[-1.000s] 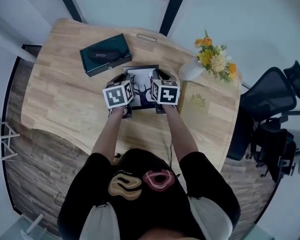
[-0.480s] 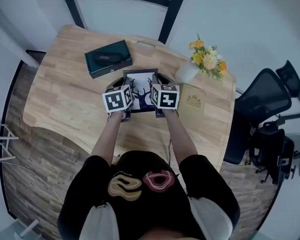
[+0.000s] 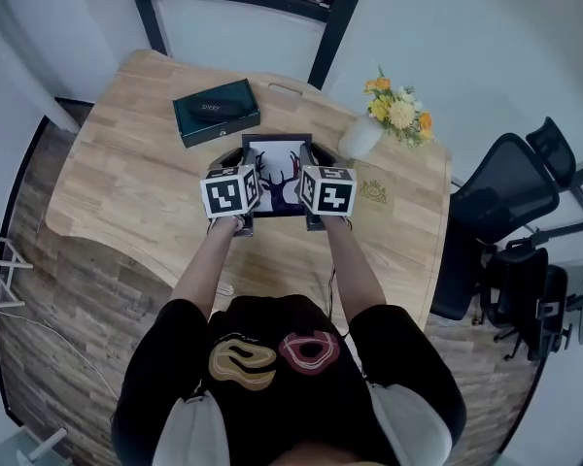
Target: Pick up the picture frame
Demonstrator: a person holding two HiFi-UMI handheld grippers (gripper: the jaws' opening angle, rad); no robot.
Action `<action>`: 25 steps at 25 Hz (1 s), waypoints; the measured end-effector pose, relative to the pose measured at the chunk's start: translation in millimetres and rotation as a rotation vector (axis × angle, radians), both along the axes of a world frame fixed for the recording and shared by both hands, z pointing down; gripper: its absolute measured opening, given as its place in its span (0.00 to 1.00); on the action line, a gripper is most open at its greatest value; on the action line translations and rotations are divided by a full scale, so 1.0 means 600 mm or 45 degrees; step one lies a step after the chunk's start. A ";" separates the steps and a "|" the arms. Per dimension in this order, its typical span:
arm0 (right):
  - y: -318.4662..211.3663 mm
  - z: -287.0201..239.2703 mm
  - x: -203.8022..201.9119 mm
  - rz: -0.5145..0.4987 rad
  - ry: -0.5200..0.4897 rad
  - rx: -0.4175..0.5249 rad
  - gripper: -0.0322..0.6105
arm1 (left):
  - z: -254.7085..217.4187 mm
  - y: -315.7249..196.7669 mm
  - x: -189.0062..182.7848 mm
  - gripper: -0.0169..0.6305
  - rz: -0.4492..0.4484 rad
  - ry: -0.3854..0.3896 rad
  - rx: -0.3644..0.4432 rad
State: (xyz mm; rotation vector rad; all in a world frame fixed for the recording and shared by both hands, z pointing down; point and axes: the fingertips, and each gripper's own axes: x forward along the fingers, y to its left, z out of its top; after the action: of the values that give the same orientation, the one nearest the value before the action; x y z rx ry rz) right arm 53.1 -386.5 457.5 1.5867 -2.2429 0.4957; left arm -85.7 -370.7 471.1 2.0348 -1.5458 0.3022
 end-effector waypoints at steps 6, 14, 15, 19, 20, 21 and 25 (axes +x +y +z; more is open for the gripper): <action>0.033 -0.045 -0.003 -0.010 0.010 0.088 0.16 | -0.040 0.032 -0.003 0.15 0.010 0.024 0.074; 0.073 -0.097 -0.005 0.000 -0.006 0.189 0.16 | -0.086 0.066 -0.005 0.15 0.024 0.063 0.149; 0.077 -0.102 -0.006 -0.001 -0.007 0.201 0.16 | -0.092 0.070 -0.005 0.15 0.028 0.065 0.160; 0.099 -0.123 -0.006 -0.009 -0.016 0.240 0.16 | -0.114 0.088 -0.006 0.15 0.030 0.059 0.212; 0.103 -0.127 -0.005 -0.009 -0.017 0.250 0.16 | -0.118 0.093 -0.006 0.15 0.030 0.056 0.222; 0.108 -0.131 -0.005 -0.008 -0.018 0.257 0.16 | -0.122 0.097 -0.006 0.15 0.033 0.056 0.230; 0.128 -0.142 -0.005 -0.002 -0.039 0.278 0.16 | -0.136 0.115 -0.007 0.15 0.048 0.066 0.245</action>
State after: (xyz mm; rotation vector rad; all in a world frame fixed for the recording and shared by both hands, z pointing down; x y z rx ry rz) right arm 50.0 -309.7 372.4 1.6904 -2.3896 0.2839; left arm -89.7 -301.5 389.6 2.2021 -1.5582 0.1172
